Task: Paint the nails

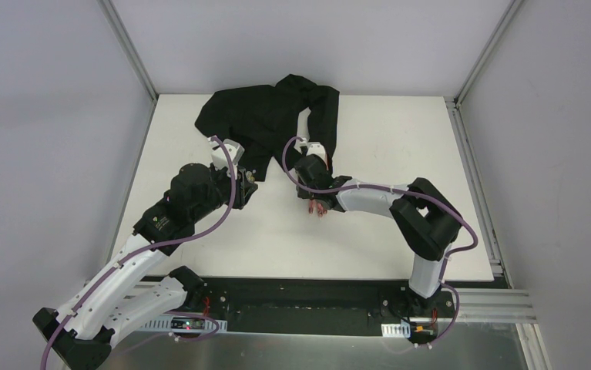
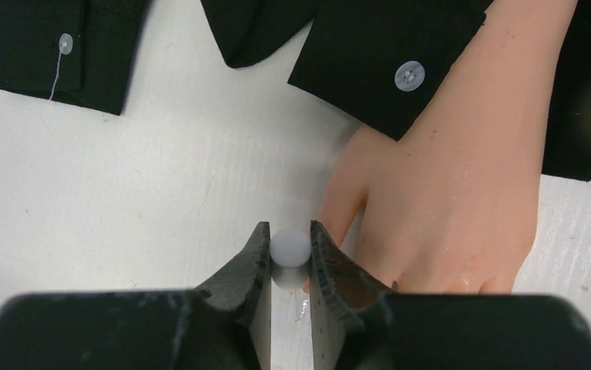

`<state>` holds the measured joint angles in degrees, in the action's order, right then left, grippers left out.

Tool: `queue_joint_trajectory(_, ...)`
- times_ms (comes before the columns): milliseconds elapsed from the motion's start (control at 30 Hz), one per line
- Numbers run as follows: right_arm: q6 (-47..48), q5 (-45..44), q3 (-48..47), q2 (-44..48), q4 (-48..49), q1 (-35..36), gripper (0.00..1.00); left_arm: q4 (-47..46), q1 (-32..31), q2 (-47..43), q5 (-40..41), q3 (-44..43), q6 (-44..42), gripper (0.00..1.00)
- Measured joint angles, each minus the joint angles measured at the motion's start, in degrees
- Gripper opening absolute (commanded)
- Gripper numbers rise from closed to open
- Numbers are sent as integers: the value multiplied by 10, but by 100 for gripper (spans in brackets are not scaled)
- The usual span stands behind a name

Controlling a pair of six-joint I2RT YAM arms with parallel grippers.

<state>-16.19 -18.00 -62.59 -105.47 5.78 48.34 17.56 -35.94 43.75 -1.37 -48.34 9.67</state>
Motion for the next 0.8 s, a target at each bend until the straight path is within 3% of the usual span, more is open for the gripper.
queue_joint_trajectory(800, 9, -20, 0, 8, -18, 9, 0, 0, 0, 0, -1, 0, 0, 0)
